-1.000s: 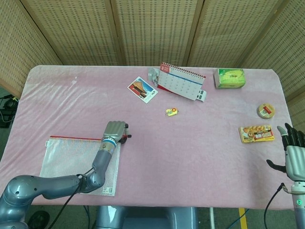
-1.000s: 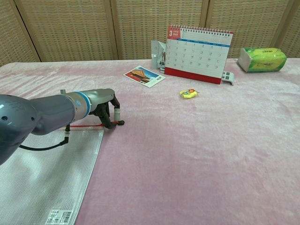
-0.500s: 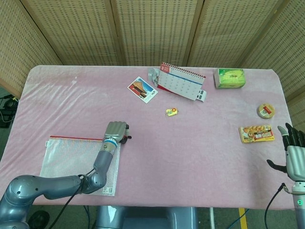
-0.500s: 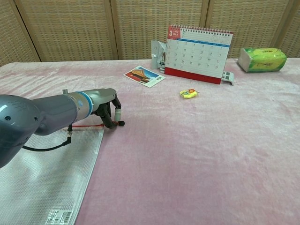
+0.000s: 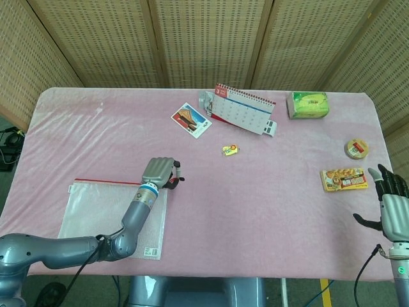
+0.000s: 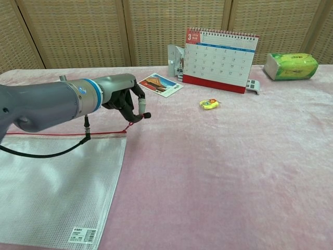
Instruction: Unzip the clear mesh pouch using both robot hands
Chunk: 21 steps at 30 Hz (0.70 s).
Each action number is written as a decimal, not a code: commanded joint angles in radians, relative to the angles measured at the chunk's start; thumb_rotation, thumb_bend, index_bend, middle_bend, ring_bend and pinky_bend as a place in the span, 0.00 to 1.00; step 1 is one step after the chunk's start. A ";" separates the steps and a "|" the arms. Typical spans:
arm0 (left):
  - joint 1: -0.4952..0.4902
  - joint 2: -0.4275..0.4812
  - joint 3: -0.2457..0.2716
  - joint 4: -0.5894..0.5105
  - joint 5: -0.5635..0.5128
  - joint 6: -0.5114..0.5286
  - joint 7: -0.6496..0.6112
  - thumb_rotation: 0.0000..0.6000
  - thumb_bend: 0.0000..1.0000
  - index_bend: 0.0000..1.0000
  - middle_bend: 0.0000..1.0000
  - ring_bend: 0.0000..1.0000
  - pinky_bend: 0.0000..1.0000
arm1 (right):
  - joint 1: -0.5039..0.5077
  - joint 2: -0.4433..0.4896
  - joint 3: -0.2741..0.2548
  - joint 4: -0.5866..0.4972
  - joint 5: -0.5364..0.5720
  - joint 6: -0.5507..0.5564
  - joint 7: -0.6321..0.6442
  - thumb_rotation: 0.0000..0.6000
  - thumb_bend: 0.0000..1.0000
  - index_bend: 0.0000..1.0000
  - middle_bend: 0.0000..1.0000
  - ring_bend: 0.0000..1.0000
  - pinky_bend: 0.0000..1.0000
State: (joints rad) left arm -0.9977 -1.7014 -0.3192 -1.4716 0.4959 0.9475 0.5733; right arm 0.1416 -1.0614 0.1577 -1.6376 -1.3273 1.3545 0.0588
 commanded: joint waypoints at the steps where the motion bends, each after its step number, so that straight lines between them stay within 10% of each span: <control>1: 0.037 0.070 -0.049 -0.112 0.082 0.000 -0.103 1.00 0.81 0.82 1.00 0.97 1.00 | 0.056 0.051 0.015 -0.041 -0.019 -0.097 0.087 1.00 0.00 0.14 0.20 0.15 0.00; 4: 0.056 0.085 -0.073 -0.157 0.119 0.002 -0.178 1.00 0.81 0.82 1.00 0.97 1.00 | 0.100 0.059 0.029 -0.039 -0.054 -0.130 0.113 1.00 0.00 0.19 0.50 0.49 0.19; 6: 0.063 0.089 -0.088 -0.181 0.131 0.002 -0.217 1.00 0.81 0.82 1.00 0.97 1.00 | 0.129 0.052 0.037 -0.048 -0.054 -0.166 0.142 1.00 0.00 0.23 0.70 0.70 0.59; 9: 0.065 0.090 -0.101 -0.209 0.168 0.032 -0.246 1.00 0.81 0.82 1.00 0.97 1.00 | 0.199 0.064 0.055 -0.080 -0.006 -0.324 0.303 1.00 0.00 0.28 0.83 0.84 0.90; 21: 0.034 0.067 -0.160 -0.248 0.136 0.040 -0.337 1.00 0.81 0.82 1.00 0.97 1.00 | 0.428 0.098 0.113 -0.139 0.171 -0.808 0.604 1.00 0.00 0.35 0.99 1.00 1.00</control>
State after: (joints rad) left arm -0.9558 -1.6303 -0.4726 -1.7151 0.6433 0.9857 0.2403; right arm 0.4920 -0.9727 0.2410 -1.7444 -1.2252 0.6493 0.5920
